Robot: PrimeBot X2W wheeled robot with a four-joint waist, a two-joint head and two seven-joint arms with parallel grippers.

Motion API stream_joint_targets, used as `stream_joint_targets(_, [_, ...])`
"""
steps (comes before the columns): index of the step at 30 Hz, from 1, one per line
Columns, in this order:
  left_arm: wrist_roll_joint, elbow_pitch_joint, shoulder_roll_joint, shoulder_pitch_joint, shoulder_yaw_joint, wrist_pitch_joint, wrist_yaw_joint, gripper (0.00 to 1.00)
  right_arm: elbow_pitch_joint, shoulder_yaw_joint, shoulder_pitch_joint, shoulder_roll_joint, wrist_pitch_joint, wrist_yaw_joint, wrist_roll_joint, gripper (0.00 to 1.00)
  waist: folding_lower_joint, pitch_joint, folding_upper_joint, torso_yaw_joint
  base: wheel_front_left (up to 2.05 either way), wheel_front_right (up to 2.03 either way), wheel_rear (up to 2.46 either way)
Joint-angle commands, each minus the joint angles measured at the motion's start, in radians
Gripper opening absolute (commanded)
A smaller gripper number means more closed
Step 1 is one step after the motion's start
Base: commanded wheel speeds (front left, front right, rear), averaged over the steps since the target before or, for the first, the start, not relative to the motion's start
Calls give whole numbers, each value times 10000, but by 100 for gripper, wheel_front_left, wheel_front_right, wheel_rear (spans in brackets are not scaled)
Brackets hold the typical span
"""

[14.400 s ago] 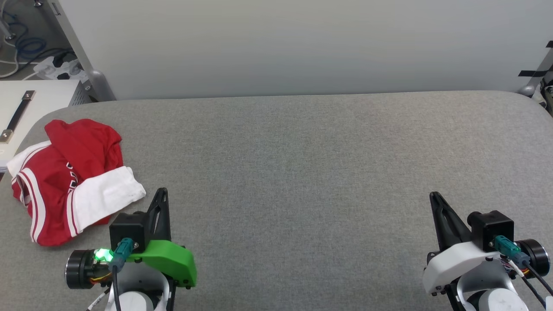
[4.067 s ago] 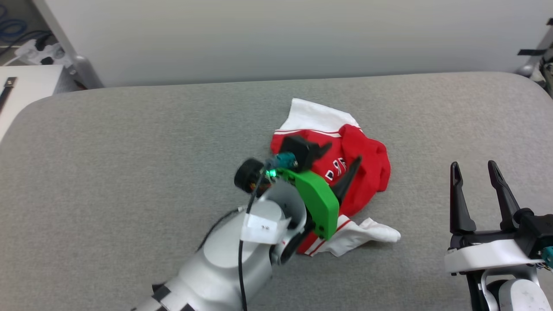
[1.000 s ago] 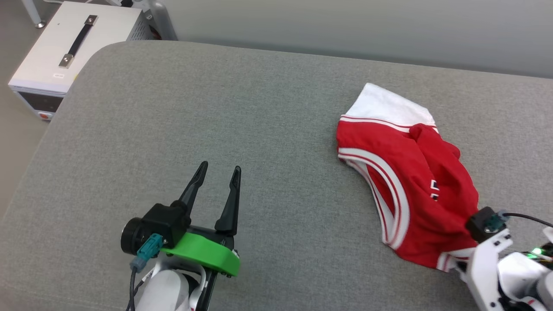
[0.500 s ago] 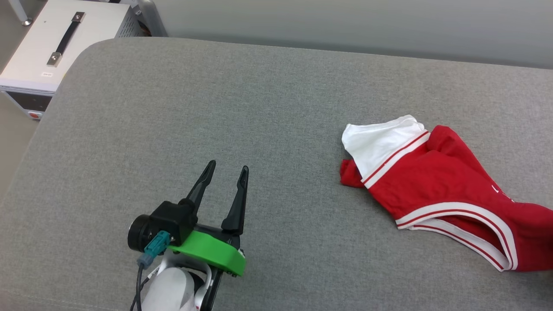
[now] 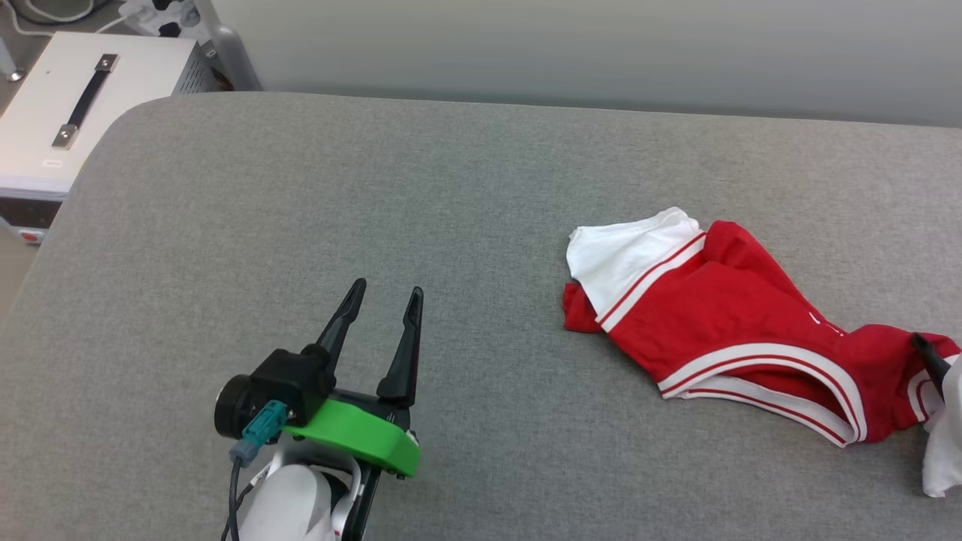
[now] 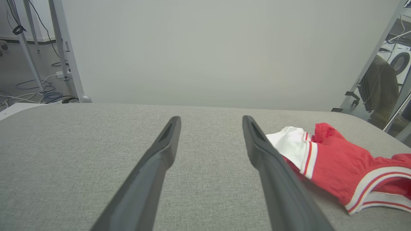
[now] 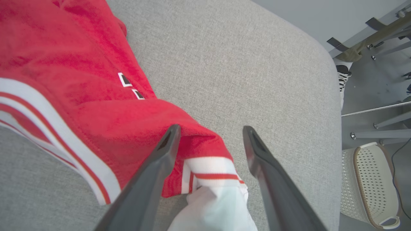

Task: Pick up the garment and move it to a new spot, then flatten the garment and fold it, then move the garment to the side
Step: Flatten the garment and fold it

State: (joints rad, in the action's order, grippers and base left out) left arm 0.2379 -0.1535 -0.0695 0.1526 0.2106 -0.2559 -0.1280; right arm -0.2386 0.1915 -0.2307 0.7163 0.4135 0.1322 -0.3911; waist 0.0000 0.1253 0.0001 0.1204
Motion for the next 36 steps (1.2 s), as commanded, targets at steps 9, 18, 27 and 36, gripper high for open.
stream_joint_targets(9, [228, 216, -81, -73, -200, -59, -27, 100, 1841, -1570, 502, -1494, -1309, -15, 592, 100, 0, -384, -1, -720, 0, 0, 0])
stream_joint_targets(18, [550, 498, 7, -184, -165, -59, -27, 100, 2909, -2981, 1999, -4518, -4373, -15, 1530, 100, 0, -402, -1, -897, 0, 0, 0])
stream_joint_targets(27, [806, 501, -73, -182, 180, -59, -27, 100, 2698, -3546, 2428, -5997, -6228, -15, 1915, 100, 0, -212, -1, -1192, 0, 0, 0])
stream_joint_targets(36, [2170, -957, -601, 2133, 1074, 2066, -27, 100, 2957, -3693, 2267, -6435, -6445, -15, 2290, 100, 0, 665, -1, -1901, 0, 0, 0])
